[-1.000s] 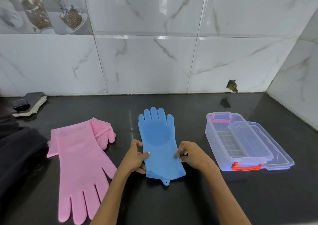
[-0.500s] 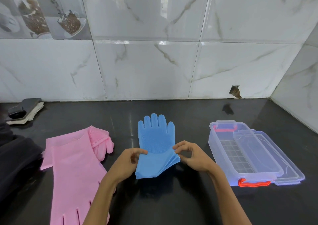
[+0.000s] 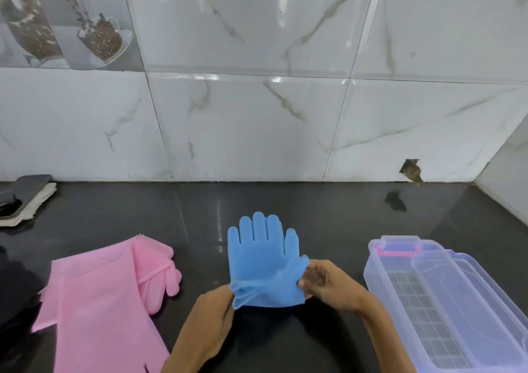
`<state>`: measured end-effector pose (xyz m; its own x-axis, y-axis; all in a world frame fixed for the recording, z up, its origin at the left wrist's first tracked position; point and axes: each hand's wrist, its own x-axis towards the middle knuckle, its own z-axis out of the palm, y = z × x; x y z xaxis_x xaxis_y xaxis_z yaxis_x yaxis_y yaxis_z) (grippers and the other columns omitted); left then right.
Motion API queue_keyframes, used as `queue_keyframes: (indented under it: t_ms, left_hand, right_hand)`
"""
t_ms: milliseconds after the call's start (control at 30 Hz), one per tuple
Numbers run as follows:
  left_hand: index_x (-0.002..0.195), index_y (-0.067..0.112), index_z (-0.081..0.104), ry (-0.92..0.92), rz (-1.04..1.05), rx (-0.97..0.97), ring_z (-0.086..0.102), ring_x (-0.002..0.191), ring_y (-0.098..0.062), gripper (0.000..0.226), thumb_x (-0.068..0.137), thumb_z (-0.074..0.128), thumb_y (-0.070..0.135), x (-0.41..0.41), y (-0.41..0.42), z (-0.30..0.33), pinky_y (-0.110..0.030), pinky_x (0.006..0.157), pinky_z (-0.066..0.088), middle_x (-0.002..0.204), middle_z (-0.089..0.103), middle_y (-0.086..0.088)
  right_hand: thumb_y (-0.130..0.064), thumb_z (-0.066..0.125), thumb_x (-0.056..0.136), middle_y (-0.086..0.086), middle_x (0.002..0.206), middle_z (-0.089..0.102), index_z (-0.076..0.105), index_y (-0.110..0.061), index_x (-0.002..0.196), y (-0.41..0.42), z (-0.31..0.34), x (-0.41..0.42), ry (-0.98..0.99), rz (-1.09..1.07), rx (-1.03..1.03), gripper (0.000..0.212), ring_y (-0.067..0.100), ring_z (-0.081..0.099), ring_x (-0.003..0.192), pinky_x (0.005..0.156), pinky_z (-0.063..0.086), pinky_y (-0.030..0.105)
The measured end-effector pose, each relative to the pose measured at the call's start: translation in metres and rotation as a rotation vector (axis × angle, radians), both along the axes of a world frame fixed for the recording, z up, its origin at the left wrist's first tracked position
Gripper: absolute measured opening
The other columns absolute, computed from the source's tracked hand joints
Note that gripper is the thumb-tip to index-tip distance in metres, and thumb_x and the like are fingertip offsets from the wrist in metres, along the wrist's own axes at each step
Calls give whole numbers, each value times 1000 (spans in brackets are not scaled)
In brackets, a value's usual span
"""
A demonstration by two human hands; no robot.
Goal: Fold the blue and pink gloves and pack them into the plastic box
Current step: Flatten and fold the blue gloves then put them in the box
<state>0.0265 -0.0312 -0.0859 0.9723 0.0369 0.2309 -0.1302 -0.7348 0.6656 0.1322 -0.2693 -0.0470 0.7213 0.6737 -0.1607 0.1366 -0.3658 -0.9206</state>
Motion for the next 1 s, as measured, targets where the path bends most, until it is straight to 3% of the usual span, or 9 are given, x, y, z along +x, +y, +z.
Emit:
queue_keyframes:
  t_ms: [100, 133, 200, 333, 433, 600, 733, 833, 1000]
  left_hand:
    - [81, 43, 47, -47, 44, -6, 49, 54, -3, 28, 99, 41, 23, 18, 0, 4, -18, 54, 36, 57, 53, 16]
    - [95, 39, 53, -27, 55, -26, 49, 52, -6, 20, 100, 36, 29, 26, 1, 5, -21, 55, 39, 58, 56, 11]
    - [121, 22, 55, 25, 98, -59, 51, 51, -11, 35, 100, 29, 34, 44, 4, 6, -26, 56, 44, 62, 60, -1]
    - [135, 27, 42, 104, 164, -151, 45, 48, -9, 43, 100, 23, 43, 68, 5, 5, -27, 47, 41, 60, 52, -2]
    - [130, 22, 42, 158, 269, -166, 49, 61, -11, 47, 99, 18, 47, 81, 5, 2, -24, 53, 35, 68, 52, 2]
    - [98, 14, 40, 234, 433, -210, 50, 69, -21, 26, 100, 31, 38, 94, 0, 2, -33, 58, 40, 70, 49, -1]
    - [104, 13, 37, 311, 727, 12, 56, 75, -24, 46, 89, 43, 57, 94, -4, 11, -31, 60, 39, 80, 55, -1]
    - [91, 13, 46, 404, 758, 113, 51, 71, -19, 50, 88, 39, 63, 95, -4, 14, -30, 62, 40, 75, 50, 2]
    - [88, 10, 56, 432, 640, 98, 60, 87, -24, 50, 95, 30, 53, 98, -10, 17, -32, 73, 44, 92, 60, -5]
  right_hand:
    - [-21, 48, 98, -1, 106, 73, 57, -19, 117, 8, 0, 18, 63, -25, 27, 21, 20, 72, 91, 78, 58, 33]
    - [-22, 45, 99, 0, 107, 72, 53, -22, 120, 11, 0, 23, 76, -37, 31, 23, 21, 72, 90, 75, 59, 34]
    - [-25, 41, 100, 2, 108, 72, 44, -37, 126, 17, 0, 33, 97, -60, 29, 29, 24, 73, 88, 71, 59, 34]
    - [-36, 34, 100, 3, 110, 69, 19, -55, 135, 28, -3, 51, 22, -125, -133, 43, 28, 73, 81, 72, 59, 36]
    - [-41, 28, 99, 6, 103, 67, 16, -60, 131, 40, -5, 60, -7, -142, -263, 39, 28, 73, 67, 53, 58, 28]
    - [-40, 28, 98, 5, 83, 58, 34, -29, 106, 60, -8, 66, -90, -247, -361, 15, 26, 58, 48, 33, 45, 27]
    - [-47, 43, 88, 0, 71, 56, 35, -29, 100, 67, -17, 51, -293, -597, -433, 23, 17, 52, 60, 52, 42, 29]
    - [-57, 49, 83, 2, 91, 57, 43, -16, 106, 71, -19, 41, -304, -827, -545, 47, 19, 52, 75, 64, 39, 31]
    - [-49, 41, 92, -1, 70, 49, 43, -12, 72, 86, -19, 41, -206, -699, -509, 43, 15, 49, 64, 55, 38, 26]
